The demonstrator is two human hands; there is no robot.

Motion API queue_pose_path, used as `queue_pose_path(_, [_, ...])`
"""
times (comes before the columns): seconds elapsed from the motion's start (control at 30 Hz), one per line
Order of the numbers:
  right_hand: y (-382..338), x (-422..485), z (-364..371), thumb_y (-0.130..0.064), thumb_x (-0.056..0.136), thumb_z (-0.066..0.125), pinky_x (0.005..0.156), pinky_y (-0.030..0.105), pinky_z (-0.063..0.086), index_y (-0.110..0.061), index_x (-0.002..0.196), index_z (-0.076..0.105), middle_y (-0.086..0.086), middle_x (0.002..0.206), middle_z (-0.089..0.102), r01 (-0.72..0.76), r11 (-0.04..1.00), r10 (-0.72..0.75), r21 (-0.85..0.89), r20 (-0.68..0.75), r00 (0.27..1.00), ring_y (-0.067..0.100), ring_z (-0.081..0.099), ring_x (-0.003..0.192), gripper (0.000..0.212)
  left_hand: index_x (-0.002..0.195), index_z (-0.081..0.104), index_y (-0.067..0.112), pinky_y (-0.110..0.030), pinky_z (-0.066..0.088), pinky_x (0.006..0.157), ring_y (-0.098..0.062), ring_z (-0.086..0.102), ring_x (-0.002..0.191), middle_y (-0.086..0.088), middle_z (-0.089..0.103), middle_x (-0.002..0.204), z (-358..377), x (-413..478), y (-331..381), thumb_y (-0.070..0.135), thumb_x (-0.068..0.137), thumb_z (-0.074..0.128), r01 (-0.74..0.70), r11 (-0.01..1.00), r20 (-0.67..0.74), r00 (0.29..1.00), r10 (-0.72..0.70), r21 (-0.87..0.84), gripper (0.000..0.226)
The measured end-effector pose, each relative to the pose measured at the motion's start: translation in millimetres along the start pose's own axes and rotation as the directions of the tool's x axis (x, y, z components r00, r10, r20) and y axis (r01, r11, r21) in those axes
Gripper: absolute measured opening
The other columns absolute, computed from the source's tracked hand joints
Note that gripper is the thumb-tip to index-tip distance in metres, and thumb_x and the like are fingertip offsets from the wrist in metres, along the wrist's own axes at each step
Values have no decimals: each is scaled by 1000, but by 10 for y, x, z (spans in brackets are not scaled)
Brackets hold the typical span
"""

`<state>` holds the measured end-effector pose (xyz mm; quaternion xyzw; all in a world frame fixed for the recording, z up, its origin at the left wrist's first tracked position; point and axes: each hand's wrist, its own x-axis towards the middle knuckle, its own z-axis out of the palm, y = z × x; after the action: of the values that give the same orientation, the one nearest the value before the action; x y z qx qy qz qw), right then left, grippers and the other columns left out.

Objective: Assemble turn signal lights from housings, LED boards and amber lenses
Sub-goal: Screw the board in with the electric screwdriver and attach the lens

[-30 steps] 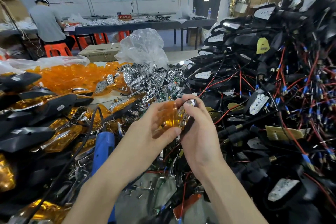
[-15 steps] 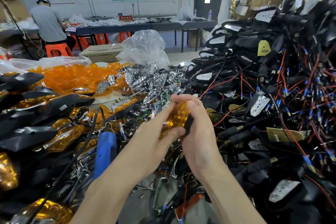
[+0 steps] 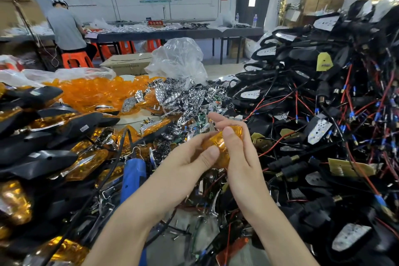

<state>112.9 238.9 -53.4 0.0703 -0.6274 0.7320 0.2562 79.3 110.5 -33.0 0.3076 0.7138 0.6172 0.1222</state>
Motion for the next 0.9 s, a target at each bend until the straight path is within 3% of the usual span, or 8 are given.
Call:
queue_pose_path(0.07, [18,6,16,-46,102,44,102,21,47,-32,117,62,-18,135,63,-16,1000,16,12,23,1000,3,56,129,27,130,56,30,-24,51,94,-10,63,113,8,69,117,19,15,4,31,92,55,-29,999,-84,996,33,43,38])
queue_pose_path(0.13, [34,12,62,-55,95,49,102,31,49,-31,120,64,-9,130,66,-66,987,63,143,25,998,15,61,125,38,122,53,40,-27,49,96,-2,60,111,19,65,114,44,25,-1,26,97,55,-59,986,-150,985,82,155,30])
queue_pose_path(0.2, [25,22,82,-54,89,56,100,35,52,-27,113,66,-1,127,68,-112,945,107,309,33,994,21,64,120,38,118,50,47,-18,46,92,5,58,108,28,62,112,69,21,2,23,99,54,-77,969,-175,977,120,234,31])
queue_pose_path(0.33, [-42,35,60,-43,84,63,88,29,56,-19,104,67,6,124,70,-154,858,140,490,67,988,21,68,111,31,117,46,52,-3,39,84,12,54,109,35,57,115,108,1,39,21,100,54,-102,935,-198,964,177,338,36])
queue_pose_path(0.57, [-119,44,-3,-38,87,58,90,35,57,-14,101,59,9,118,71,-143,825,139,547,51,989,23,67,107,28,132,43,47,-24,44,99,5,52,119,28,56,127,207,-19,57,31,99,56,-124,889,-230,942,245,441,38])
queue_pose_path(0.73, [-122,60,-37,-41,81,65,95,37,56,-16,93,61,6,106,73,-151,852,168,501,10,986,21,68,110,28,129,48,50,-17,40,103,11,48,124,32,56,129,212,-20,71,38,99,54,-118,942,-170,969,178,313,32])
queue_pose_path(0.83, [-170,43,-37,-40,80,78,78,34,61,-28,85,67,1,108,76,-121,961,122,250,10,992,17,70,112,17,117,67,40,-15,51,77,0,67,98,18,71,111,155,-28,92,48,96,50,30,997,-114,993,-38,-75,28])
queue_pose_path(0.9, [-215,13,-44,-43,76,78,50,37,59,-32,82,69,1,110,77,-135,984,130,116,48,990,15,76,91,16,114,70,15,-25,45,51,-19,63,66,-5,72,88,143,-35,107,42,89,53,177,901,-2,981,-194,-395,40])
